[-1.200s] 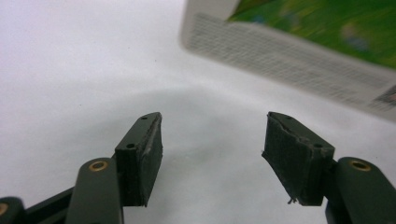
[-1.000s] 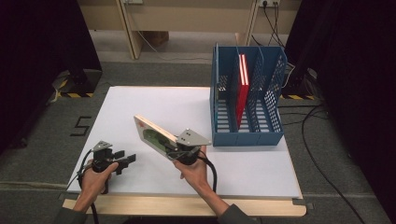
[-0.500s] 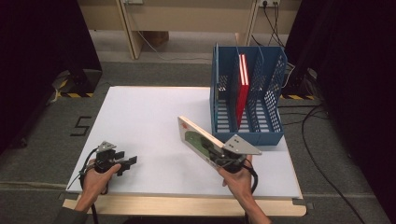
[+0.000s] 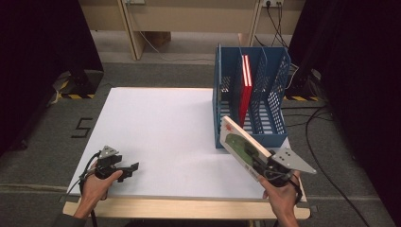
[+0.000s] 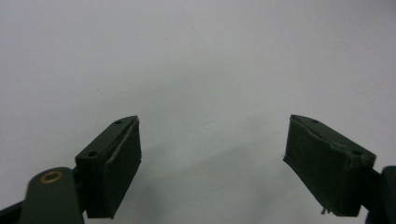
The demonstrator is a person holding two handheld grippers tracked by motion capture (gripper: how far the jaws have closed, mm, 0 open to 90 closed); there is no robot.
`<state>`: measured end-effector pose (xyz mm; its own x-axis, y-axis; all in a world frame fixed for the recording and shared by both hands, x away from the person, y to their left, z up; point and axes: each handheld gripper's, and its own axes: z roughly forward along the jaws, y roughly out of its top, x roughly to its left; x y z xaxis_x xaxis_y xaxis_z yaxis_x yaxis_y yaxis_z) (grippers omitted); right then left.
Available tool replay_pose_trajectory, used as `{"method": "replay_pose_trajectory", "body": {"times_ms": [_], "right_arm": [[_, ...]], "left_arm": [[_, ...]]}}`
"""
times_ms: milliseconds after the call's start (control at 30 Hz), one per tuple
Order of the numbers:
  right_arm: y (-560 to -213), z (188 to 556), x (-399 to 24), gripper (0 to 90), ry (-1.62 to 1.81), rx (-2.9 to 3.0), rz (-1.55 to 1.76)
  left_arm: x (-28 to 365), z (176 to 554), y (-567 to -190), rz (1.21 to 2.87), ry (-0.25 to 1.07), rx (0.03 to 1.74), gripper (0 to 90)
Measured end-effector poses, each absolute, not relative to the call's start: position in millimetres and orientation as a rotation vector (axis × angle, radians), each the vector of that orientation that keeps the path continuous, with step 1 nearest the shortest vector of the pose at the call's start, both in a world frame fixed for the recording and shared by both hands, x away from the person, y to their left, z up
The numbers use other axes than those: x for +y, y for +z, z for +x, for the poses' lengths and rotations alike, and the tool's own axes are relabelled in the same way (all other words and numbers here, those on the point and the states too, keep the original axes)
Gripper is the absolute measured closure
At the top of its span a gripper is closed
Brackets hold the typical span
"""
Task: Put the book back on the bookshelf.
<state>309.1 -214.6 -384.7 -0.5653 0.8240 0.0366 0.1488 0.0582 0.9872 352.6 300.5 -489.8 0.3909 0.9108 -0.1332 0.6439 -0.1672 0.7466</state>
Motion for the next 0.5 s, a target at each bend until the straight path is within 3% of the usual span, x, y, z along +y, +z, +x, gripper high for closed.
{"method": "replay_pose_trajectory", "body": {"times_ms": [300,500], "right_arm": [[-366,311,-263,76.2,1.488,1.636,1.065],[-358,331,-284,76.2,1.402,1.565,1.126]], "left_arm": [[298,350,-490,1.916,0.464,1.312,15.2],[298,349,-490,1.918,0.461,1.312,15.3]]}}
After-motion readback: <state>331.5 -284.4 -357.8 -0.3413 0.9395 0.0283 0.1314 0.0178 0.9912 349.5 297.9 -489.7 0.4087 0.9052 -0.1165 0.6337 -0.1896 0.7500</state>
